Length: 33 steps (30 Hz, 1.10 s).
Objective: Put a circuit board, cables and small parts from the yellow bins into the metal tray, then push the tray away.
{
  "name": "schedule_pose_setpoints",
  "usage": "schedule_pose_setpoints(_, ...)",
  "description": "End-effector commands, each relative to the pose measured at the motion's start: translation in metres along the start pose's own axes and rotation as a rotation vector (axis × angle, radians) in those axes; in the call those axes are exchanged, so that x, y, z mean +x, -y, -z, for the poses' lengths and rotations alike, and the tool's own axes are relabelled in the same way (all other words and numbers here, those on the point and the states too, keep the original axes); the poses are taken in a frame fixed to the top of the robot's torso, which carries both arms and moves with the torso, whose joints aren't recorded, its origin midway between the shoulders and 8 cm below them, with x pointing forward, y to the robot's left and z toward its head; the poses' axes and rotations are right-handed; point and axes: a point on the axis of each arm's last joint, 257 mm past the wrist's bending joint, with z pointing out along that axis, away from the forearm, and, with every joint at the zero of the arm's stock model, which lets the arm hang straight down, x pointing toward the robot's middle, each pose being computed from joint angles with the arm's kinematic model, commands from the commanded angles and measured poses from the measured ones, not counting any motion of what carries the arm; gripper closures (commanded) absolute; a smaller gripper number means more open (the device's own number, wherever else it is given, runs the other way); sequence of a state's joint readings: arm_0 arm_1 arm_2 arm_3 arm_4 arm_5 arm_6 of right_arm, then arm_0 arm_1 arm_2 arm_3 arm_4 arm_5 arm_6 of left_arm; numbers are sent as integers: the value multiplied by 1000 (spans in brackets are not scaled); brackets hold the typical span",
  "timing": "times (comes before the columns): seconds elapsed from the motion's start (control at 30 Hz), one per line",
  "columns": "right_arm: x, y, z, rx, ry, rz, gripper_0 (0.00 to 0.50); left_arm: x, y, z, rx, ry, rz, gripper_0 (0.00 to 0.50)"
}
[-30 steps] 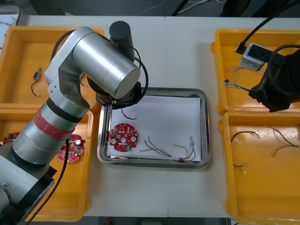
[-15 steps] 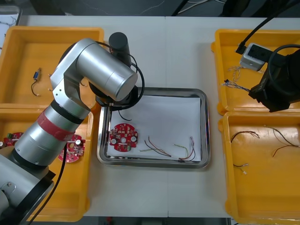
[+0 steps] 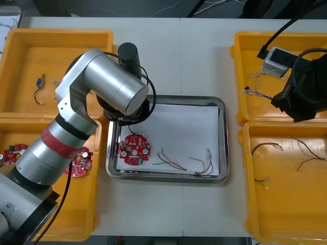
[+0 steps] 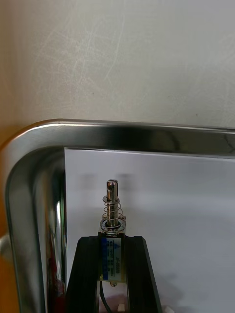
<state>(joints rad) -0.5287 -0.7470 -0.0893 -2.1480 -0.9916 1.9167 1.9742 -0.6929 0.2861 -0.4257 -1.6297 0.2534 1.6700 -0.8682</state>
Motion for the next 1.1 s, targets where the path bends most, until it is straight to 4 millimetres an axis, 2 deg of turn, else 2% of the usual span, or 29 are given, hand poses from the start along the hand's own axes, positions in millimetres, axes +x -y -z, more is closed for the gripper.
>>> schedule_pose_setpoints(0.03,-3,4,8,26,23,-35,500,9,13,-3,29,6,-108,500)
schedule_pose_setpoints(0.53,-3,4,8,26,23,-35,500,9,14,-4,32,6,-108,500)
schedule_pose_setpoints(0.6,-3,4,8,26,23,-35,500,9,14,-4,33,5,-107,469)
schedule_pose_setpoints(0.63,-3,4,8,26,23,-35,500,9,14,-4,34,6,-106,428)
schedule_pose_setpoints(0.8,-3,4,8,26,23,-35,500,10,15,-4,38,6,-106,370)
schedule_pose_setpoints(0.87,-3,4,8,26,23,-35,500,10,16,-4,39,5,-106,314)
schedule_pose_setpoints(0.93,-3,4,8,26,23,-35,500,10,15,-4,40,5,-104,305)
schedule_pose_setpoints(1.03,-3,4,8,26,23,-35,500,9,16,-4,42,5,-105,240)
schedule_pose_setpoints(1.1,-3,4,8,26,23,-35,500,9,16,-4,44,4,-102,237)
